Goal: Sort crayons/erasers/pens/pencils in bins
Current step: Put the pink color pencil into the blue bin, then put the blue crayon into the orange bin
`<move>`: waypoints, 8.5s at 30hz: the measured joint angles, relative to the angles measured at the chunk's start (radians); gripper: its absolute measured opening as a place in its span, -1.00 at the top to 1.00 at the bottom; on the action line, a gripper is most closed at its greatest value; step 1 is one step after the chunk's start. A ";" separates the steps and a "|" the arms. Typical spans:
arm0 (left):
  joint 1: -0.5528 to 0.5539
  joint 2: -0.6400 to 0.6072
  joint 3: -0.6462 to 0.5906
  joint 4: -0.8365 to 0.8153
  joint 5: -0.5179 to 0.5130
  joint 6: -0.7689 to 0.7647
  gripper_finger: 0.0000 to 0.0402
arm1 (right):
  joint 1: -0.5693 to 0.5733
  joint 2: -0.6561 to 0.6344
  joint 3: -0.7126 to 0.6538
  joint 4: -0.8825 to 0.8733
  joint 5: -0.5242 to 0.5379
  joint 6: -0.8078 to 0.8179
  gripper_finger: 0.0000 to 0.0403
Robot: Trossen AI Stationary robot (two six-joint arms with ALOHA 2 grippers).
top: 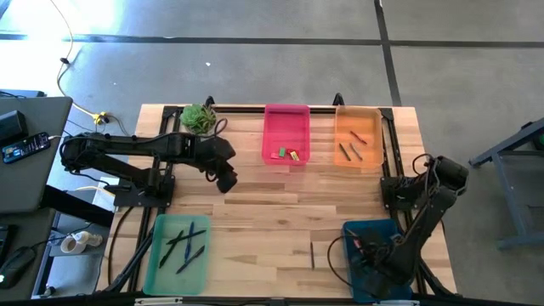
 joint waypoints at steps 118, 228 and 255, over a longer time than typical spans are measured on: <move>-0.083 0.000 0.000 -0.389 -0.257 0.043 0.40 | -0.397 0.306 0.285 0.283 -0.075 -1.556 0.59; 0.140 0.000 0.000 -0.035 -0.007 0.408 0.40 | -0.754 -0.191 0.076 -0.214 0.863 -0.541 1.00; 0.140 0.000 0.000 0.168 -0.009 0.362 0.40 | -1.529 -0.423 -0.194 0.170 0.361 -1.468 1.00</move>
